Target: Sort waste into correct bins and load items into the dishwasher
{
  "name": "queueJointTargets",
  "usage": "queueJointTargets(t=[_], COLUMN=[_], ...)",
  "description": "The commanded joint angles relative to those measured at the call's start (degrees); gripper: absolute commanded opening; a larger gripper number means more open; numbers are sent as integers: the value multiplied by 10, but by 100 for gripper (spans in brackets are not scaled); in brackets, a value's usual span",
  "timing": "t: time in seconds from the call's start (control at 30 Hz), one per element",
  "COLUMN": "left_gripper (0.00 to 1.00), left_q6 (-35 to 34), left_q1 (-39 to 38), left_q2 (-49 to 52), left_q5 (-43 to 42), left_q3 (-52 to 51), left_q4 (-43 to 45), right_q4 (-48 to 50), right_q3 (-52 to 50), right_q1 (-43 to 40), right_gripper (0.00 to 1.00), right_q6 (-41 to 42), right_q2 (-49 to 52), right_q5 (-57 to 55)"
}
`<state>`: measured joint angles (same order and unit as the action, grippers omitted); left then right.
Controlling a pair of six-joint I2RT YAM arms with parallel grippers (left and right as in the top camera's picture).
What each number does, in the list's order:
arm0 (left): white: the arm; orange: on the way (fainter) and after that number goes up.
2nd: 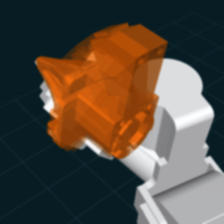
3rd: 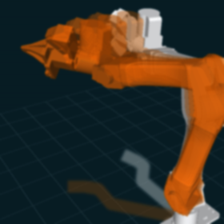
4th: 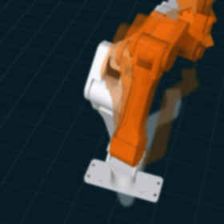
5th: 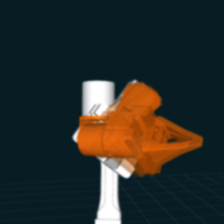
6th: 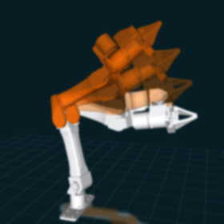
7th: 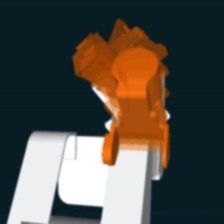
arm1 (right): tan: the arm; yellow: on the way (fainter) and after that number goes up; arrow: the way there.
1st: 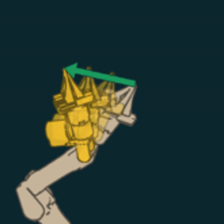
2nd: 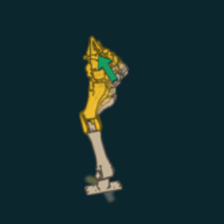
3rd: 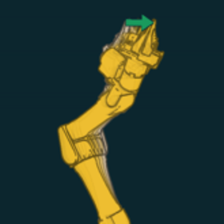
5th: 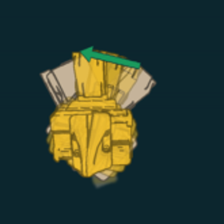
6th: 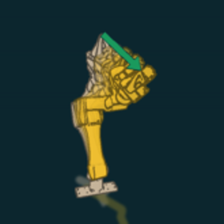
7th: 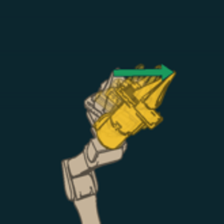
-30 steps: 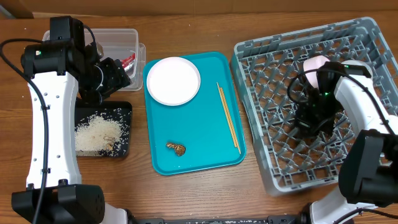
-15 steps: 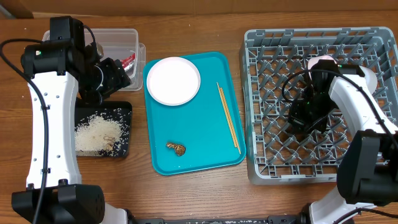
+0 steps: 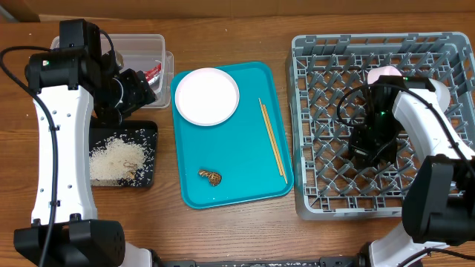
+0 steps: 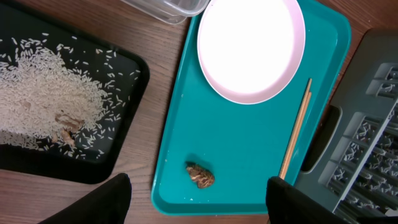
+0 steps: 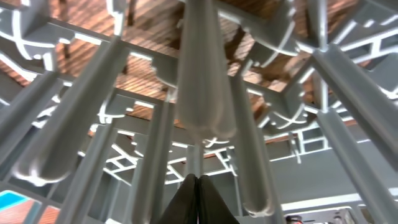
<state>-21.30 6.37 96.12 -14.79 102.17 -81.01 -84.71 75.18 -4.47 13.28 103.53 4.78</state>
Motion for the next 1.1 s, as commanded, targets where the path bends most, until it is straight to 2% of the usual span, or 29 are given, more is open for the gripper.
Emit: queueJointTargets(t=[0.0, 0.1, 0.2, 0.63, 0.8, 0.93, 1.07], left_gripper=[72, 72, 72, 72, 75, 76, 81], left_q6=[-6, -5, -6, -6, -6, -5, -5], left_q1=[-4, -4, -4, -4, -4, -4, -4], left_q2=[-13, -13, -13, -13, -13, -13, -13], left_q5=[2, 2, 2, 2, 2, 4, 4], left_q3=[14, 14, 14, 14, 14, 14, 14], left_q4=[-2, -3, -3, -2, -2, -2, -2], right_q4=[0, -1, -1, 2, 2, -2, -12], right_q3=[-3, -3, -3, -3, 0, 29, 100], right_q1=[-1, -2, -4, -4, -4, -4, -3], right_gripper=[4, 4, 4, 4, 9, 4, 4], right_q6=[5, 9, 49, 50, 50, 45, 43], right_q2=[-2, -2, -2, -2, -2, -8, -32], right_q5=[-45, -70, -101, -96, -79, -57, -35])
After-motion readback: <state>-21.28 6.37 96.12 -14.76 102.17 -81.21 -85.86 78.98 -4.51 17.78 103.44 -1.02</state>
